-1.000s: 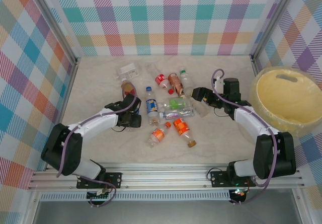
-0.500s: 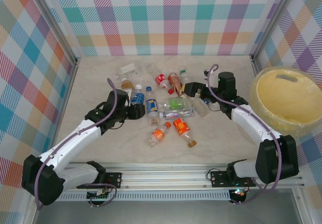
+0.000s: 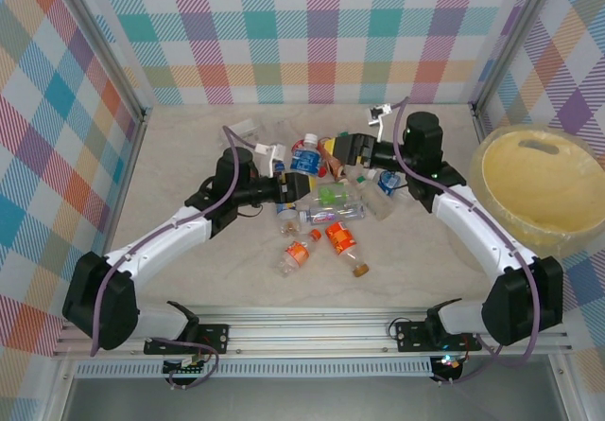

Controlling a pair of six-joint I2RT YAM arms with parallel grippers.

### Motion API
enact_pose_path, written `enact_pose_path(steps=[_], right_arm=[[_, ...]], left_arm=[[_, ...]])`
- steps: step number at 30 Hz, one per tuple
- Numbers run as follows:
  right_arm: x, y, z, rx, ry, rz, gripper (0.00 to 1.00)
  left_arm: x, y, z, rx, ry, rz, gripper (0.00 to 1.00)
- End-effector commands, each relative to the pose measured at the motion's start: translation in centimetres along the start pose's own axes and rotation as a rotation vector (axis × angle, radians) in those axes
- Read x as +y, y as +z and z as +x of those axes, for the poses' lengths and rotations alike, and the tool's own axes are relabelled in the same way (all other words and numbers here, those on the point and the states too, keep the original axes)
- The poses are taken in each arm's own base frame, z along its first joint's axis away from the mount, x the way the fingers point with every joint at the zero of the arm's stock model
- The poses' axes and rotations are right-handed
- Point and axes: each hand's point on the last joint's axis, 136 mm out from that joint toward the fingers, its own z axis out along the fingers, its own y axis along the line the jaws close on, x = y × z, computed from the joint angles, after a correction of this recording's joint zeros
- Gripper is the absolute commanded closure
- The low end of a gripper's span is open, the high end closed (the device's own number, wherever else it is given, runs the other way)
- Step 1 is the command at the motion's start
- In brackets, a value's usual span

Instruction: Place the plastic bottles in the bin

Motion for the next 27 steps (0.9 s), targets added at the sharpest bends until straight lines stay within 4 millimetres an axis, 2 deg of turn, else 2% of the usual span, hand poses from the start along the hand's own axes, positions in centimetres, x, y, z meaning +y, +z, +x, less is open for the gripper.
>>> enact_pose_path(steps=[1, 5, 10, 12, 15, 19, 22, 23, 24, 26, 27], right_arm=[[-0.7, 0.8, 0.5, 0.05, 0.074, 0.023, 0.0], [-0.3, 1.5, 1.9, 0.127, 0.104, -0.032, 0.0], [1.0, 2.0, 3.3, 0.19, 0.085, -0.122, 0.06], [0.9, 2.1, 3.5, 0.191, 0.087, -0.12, 0.09], [0.0, 2.2, 3.2, 0.157, 0.1, -0.067, 0.23], [-0.2, 2.2, 2.9, 0.134, 0.089, -0.056, 0.39], [-0.9, 1.7, 2.5, 0.108, 0.062, 0.021, 0.43], [-1.2, 1.5, 2.2, 0.095, 0.051, 0.051, 0.43], [-1.4, 1.1, 1.9, 0.082, 0.036, 0.087, 0.43], [-1.7, -0.1, 0.7, 0.057, 0.012, 0.168, 0.44], [-2.0, -1.0, -0.2, 0.033, 0.002, 0.215, 0.44]], left_arm=[[-5.4, 0.1, -1.6, -0.014, 0.094, 0.197, 0.46], [-6.2, 0.6, -1.8, -0.013, 0.118, 0.207, 0.47], [-6.0, 1.9, -1.9, -0.001, 0.117, 0.204, 0.47], [-6.2, 2.4, -1.8, 0.012, 0.118, 0.219, 0.47], [-6.8, 3.0, -1.4, 0.029, 0.128, 0.251, 0.47], [-6.8, 3.2, -1.4, 0.025, 0.125, 0.263, 0.46], [-7.0, 3.3, -1.4, 0.03, 0.125, 0.274, 0.45], [-7.0, 3.4, -1.4, 0.032, 0.123, 0.274, 0.42], [-7.1, 3.3, -1.5, 0.03, 0.126, 0.277, 0.33], [-7.4, 2.9, -1.6, 0.016, 0.138, 0.285, 0.07], [-7.5, 2.7, -1.7, 0.005, 0.144, 0.287, 0.01]])
